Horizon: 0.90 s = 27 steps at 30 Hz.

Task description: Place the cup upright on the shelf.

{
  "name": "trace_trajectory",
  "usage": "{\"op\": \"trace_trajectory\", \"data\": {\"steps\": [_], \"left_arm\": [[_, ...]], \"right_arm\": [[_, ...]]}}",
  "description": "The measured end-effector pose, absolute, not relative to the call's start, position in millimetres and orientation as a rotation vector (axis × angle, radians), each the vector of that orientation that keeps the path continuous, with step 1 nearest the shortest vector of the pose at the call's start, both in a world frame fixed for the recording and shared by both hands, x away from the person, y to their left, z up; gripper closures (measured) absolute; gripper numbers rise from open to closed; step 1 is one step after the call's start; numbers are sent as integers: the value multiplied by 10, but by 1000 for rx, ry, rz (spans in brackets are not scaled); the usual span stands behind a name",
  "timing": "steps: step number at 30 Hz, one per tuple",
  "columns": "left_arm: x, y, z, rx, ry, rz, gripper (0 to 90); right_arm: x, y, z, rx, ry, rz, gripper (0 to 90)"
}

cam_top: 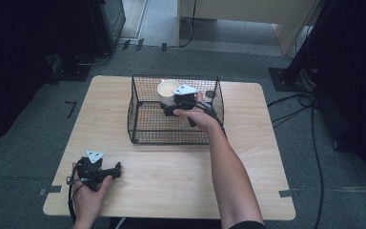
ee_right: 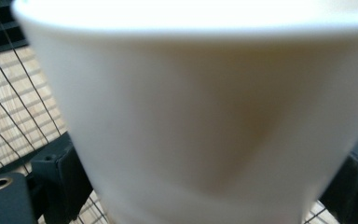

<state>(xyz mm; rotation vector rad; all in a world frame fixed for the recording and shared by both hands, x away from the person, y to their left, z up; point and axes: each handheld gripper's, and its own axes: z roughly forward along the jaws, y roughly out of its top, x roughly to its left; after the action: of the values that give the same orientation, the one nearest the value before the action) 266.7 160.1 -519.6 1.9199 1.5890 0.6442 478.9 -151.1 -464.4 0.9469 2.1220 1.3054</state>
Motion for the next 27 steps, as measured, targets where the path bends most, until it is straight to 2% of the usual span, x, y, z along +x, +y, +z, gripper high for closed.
{"op": "trace_trajectory", "data": {"steps": [27], "left_arm": [[2665, 1600, -5197, 1919, 1589, 642, 0]], "right_arm": [[4832, -1447, -4889, 968, 2382, 1098, 70]]}}
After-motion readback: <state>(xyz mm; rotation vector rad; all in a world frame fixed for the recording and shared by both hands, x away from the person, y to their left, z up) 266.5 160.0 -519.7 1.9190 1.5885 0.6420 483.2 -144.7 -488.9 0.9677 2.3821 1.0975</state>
